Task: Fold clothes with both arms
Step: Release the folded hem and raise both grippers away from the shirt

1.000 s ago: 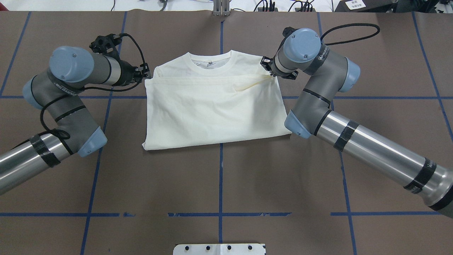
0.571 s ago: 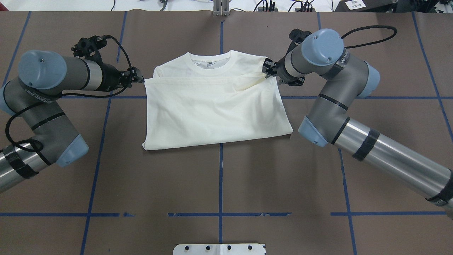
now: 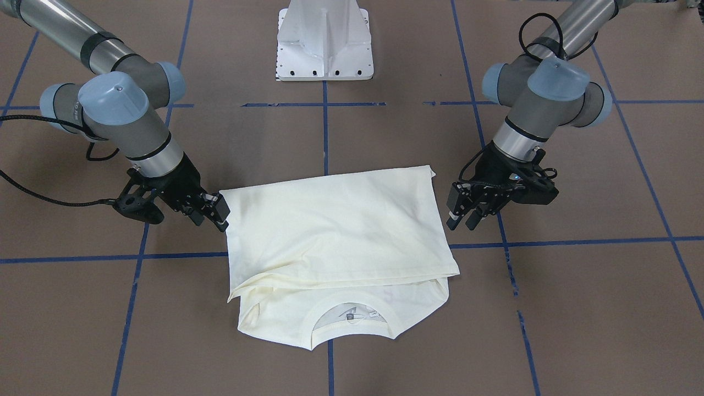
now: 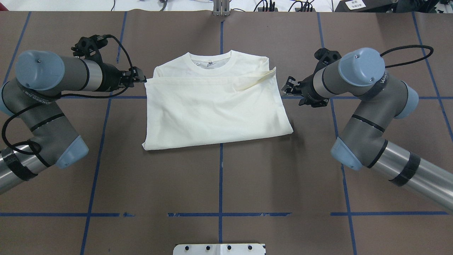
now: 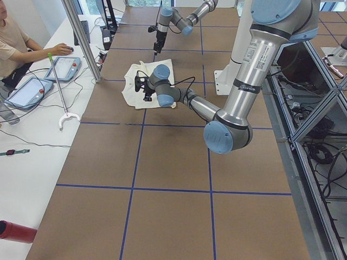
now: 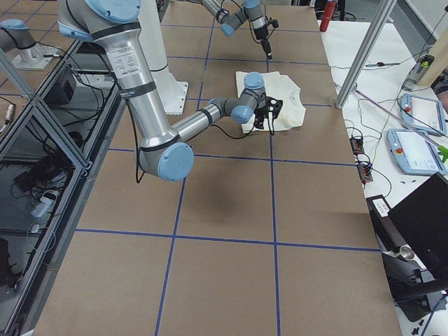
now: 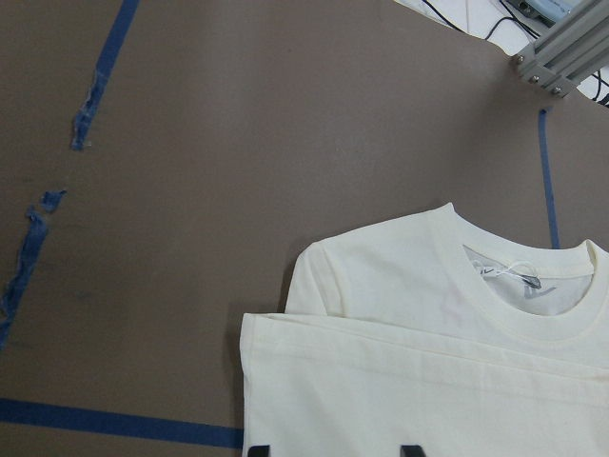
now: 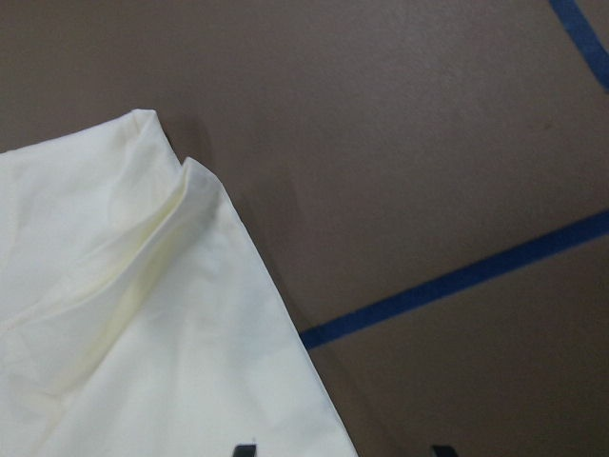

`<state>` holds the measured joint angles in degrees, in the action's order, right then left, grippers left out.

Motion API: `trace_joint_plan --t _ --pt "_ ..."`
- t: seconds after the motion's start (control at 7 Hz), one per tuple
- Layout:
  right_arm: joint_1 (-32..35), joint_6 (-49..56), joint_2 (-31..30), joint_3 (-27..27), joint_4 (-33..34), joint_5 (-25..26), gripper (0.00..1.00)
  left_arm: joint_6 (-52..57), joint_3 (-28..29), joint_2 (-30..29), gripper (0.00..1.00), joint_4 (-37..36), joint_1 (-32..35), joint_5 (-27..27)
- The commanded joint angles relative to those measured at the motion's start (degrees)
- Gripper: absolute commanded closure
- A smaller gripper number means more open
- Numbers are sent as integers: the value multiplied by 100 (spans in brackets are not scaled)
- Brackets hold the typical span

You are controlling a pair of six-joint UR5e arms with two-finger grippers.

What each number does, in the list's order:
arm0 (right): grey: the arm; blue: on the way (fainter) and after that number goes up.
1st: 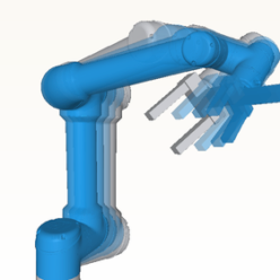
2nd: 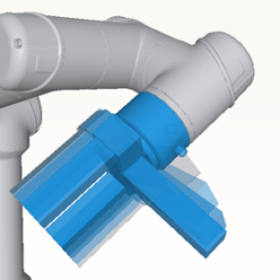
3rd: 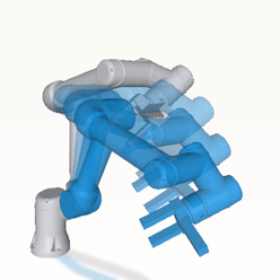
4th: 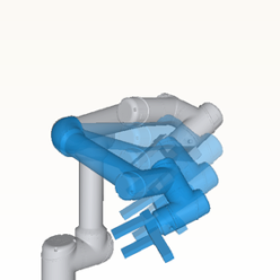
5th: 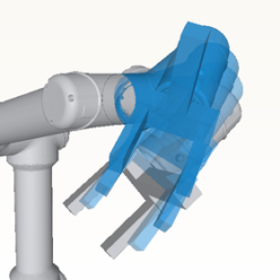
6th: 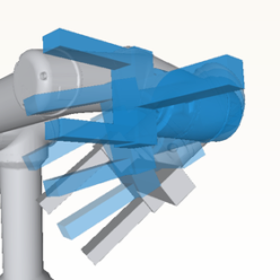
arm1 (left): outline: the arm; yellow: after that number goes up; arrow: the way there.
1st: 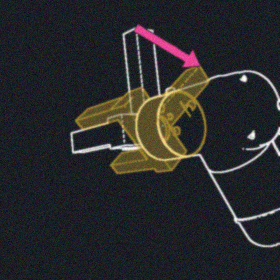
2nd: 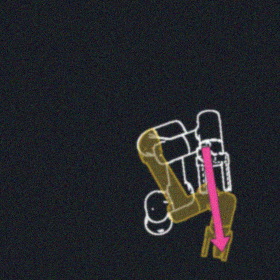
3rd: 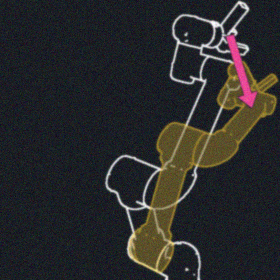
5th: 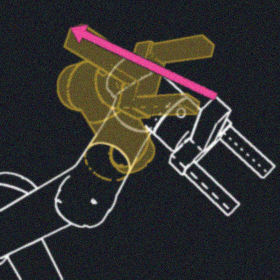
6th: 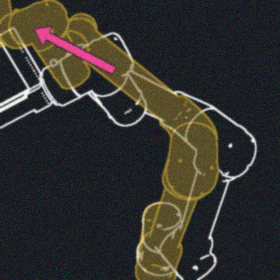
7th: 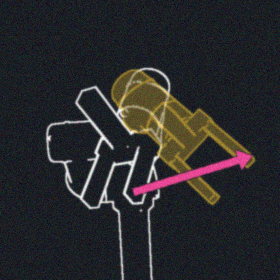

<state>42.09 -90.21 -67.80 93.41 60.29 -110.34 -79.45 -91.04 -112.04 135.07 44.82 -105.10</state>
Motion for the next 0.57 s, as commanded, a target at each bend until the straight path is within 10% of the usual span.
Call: trace_joint_plan --t 0.0,0.43 --pt "-297 -1071 -417 641 0 30 28 8 -106 50 45 -16 1 -1" --pt "-991 -1315 -462 591 9 705 27 26 -116 69 45 -24 18 43"
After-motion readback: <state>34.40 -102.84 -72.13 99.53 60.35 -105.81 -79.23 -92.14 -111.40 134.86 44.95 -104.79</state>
